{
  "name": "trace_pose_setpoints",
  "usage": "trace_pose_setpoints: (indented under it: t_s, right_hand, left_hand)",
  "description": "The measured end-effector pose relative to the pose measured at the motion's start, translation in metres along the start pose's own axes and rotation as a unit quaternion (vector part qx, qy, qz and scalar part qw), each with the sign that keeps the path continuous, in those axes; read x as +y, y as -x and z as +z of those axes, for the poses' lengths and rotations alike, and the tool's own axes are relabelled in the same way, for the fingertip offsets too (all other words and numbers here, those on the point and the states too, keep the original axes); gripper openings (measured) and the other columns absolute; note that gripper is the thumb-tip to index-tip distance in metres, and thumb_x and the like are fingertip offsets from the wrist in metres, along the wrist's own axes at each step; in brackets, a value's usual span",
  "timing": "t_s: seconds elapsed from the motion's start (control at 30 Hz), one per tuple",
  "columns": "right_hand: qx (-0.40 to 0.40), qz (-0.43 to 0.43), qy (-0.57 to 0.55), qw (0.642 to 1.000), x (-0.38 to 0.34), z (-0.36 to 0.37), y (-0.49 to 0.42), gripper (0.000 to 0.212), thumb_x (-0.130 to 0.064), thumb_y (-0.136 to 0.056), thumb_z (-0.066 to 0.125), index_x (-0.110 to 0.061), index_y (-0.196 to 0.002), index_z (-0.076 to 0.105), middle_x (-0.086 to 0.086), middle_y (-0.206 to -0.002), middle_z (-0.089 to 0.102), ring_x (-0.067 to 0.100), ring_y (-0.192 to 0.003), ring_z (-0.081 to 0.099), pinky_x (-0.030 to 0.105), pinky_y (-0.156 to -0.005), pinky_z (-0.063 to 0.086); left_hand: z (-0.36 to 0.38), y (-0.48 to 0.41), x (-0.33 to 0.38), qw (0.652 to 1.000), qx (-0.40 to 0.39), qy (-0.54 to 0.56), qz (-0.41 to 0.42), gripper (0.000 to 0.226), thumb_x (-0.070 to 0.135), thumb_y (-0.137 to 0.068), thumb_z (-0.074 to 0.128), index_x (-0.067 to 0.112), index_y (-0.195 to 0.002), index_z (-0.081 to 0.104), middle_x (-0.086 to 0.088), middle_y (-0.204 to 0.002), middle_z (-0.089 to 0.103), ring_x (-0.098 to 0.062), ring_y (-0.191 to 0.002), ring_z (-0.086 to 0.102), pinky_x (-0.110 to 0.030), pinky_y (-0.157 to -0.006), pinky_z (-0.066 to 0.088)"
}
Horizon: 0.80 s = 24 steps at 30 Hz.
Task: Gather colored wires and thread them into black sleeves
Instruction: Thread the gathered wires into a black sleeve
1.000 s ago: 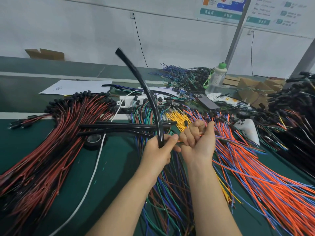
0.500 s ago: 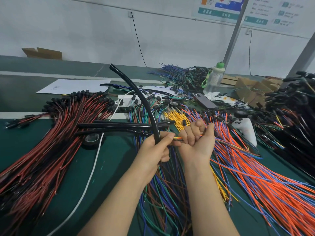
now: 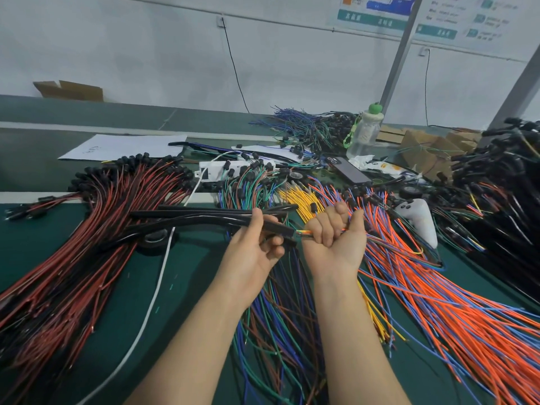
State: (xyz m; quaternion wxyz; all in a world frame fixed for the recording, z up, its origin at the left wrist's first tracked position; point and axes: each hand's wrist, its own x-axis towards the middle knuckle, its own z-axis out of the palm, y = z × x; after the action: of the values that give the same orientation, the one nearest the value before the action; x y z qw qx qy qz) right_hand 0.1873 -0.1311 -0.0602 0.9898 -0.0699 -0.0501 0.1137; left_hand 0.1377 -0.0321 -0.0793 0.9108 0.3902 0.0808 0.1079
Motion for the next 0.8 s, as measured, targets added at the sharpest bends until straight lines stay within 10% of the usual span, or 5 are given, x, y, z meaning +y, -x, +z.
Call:
trace_pose_setpoints:
  t_s: [0.8]
  right_hand:
    - [0.017,-0.059,0.061,0.996,-0.0004,-0.0002,-0.0012,0.063,-0.046,-0.102,0.027,-0.013,-0.054,0.05,-0.007,-0.037,0.022,0.006,-0.027,0.017,0.019,-0.03,0.015]
  left_hand:
    - [0.0043,0.0031,-0.0053,0.999,-0.019,0.037,-0.03,0.021,0.02,-0.094,0.052,0.003,-0.085,0.06,-0.005,-0.067,0.065,-0.009,-0.059,0.064,-0.016,-0.056,0.054]
